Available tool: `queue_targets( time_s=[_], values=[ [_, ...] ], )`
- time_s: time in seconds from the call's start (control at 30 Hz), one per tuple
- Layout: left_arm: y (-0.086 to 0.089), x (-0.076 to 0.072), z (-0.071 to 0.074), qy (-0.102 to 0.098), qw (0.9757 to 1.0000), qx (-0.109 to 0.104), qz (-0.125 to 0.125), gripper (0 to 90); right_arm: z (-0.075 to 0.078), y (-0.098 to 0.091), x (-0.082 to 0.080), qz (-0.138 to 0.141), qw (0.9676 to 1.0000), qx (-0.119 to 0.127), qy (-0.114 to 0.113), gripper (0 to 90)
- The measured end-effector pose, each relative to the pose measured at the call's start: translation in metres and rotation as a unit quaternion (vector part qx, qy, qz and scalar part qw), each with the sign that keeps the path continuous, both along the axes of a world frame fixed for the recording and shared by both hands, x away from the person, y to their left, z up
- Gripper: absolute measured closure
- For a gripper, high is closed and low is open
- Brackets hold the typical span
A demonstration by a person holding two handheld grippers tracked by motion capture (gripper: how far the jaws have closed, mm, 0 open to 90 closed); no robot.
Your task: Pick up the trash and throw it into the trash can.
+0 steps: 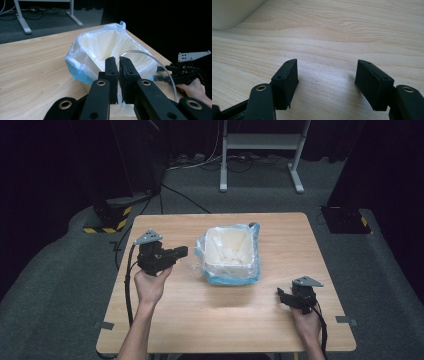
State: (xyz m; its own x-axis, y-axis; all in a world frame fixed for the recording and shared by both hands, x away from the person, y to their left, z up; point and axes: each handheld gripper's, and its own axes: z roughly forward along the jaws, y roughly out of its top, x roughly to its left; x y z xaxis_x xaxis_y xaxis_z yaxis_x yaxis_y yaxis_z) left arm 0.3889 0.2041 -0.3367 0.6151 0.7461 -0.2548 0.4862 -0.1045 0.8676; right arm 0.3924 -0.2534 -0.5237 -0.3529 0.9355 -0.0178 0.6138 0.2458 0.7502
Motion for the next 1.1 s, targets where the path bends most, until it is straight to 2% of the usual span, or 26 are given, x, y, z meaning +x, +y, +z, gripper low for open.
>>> queue_targets(
  time_s=[0.5,0.67,0.93,1.1],
  values=[
    [-0.006,0.013,0.016,-0.01,0.9998,-0.015,-0.01,85.3,0.0,0.0,0.0,0.0,1.0,0.0,0.0,34.5],
    [-0.011,0.02,0.019,-0.008,0.9995,-0.027,-0.014,85.3,0.0,0.0,0.0,0.0,1.0,0.0,0.0,34.5],
    [-0.024,0.034,0.023,-0.008,0.9994,-0.029,-0.018,85.3,0.0,0.0,0.0,0.0,1.0,0.0,0.0,34.5],
    [-0.034,0.045,0.022,-0.004,0.9997,-0.02,-0.017,85.3,0.0,0.0,0.0,0.0,1.0,0.001,0.001,33.6]
  ],
)
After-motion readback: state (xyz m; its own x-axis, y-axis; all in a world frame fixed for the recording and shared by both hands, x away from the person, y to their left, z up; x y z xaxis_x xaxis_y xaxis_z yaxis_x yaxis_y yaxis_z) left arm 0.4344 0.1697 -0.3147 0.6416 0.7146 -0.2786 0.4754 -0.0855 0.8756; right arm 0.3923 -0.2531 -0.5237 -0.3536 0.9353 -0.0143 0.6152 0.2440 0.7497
